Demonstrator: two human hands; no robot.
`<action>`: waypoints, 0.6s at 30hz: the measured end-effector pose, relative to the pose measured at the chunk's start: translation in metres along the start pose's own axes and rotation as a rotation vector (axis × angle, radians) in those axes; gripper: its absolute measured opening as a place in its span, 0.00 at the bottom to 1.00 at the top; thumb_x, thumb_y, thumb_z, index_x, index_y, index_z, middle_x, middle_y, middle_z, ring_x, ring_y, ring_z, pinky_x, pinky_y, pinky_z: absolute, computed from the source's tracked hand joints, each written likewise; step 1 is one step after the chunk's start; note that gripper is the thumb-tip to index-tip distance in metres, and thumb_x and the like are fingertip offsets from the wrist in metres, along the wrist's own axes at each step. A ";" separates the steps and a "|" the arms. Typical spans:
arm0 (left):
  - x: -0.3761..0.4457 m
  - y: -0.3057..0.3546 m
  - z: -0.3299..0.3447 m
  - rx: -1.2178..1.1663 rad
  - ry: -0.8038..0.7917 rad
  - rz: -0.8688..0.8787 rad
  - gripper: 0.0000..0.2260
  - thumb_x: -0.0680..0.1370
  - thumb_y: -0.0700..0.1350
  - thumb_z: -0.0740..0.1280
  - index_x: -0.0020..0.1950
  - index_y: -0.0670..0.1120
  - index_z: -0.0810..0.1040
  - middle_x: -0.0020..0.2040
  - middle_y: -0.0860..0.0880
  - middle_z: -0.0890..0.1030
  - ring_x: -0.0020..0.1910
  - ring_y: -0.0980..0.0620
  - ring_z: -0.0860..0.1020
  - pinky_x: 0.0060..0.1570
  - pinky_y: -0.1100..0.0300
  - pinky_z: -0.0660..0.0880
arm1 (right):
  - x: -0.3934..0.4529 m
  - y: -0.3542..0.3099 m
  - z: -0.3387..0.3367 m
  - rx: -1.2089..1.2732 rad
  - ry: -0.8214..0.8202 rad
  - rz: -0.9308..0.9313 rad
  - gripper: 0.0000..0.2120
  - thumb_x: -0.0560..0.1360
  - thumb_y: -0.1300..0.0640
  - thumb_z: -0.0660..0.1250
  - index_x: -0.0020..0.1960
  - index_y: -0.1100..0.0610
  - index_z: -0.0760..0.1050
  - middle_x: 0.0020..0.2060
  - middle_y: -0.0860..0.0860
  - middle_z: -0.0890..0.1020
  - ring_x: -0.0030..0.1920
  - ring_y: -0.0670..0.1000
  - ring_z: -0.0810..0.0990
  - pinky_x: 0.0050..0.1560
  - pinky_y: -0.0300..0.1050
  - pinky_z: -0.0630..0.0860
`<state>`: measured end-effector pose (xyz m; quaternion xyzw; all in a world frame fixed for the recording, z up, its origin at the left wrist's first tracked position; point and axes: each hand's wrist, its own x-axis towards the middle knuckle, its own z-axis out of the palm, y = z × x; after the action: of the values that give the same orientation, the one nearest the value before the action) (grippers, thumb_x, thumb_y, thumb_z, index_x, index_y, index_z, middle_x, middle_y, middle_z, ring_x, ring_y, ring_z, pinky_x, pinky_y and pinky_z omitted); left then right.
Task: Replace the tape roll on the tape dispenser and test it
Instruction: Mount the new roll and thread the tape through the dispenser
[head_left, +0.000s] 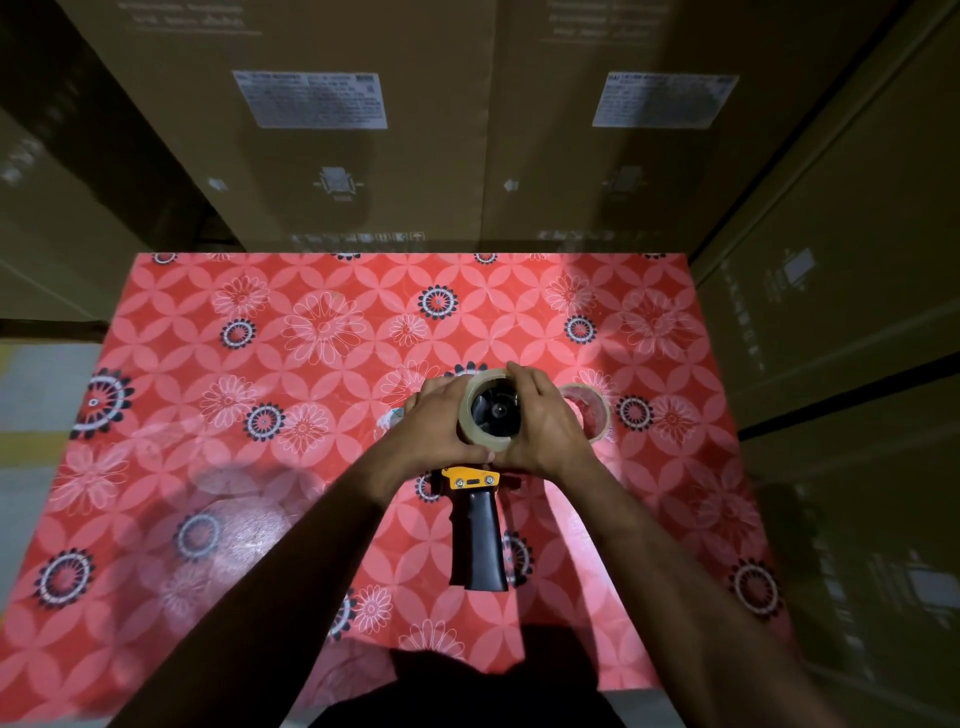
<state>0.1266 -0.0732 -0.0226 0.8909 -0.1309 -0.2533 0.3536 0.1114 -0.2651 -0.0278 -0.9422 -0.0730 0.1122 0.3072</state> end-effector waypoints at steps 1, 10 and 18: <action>0.000 -0.002 0.001 0.004 -0.001 -0.008 0.47 0.65 0.58 0.79 0.81 0.56 0.63 0.74 0.52 0.73 0.76 0.48 0.61 0.74 0.40 0.63 | -0.001 0.002 -0.002 -0.011 -0.027 -0.008 0.61 0.57 0.44 0.84 0.80 0.61 0.57 0.73 0.58 0.68 0.73 0.59 0.69 0.71 0.54 0.70; -0.002 0.002 0.012 0.304 -0.059 -0.045 0.33 0.88 0.56 0.56 0.87 0.48 0.43 0.88 0.48 0.44 0.86 0.50 0.38 0.84 0.43 0.39 | -0.027 0.009 0.008 -0.390 -0.041 -0.027 0.43 0.78 0.30 0.40 0.83 0.58 0.50 0.83 0.53 0.52 0.83 0.52 0.47 0.78 0.65 0.40; -0.003 0.005 0.010 0.426 -0.090 -0.027 0.32 0.89 0.55 0.53 0.87 0.45 0.42 0.88 0.47 0.43 0.86 0.49 0.36 0.84 0.41 0.39 | -0.029 0.010 0.017 -0.438 -0.030 -0.012 0.47 0.76 0.29 0.30 0.82 0.60 0.52 0.82 0.55 0.55 0.82 0.54 0.51 0.77 0.66 0.40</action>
<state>0.1184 -0.0815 -0.0244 0.9349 -0.1852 -0.2641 0.1479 0.0801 -0.2698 -0.0428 -0.9842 -0.1061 0.1059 0.0947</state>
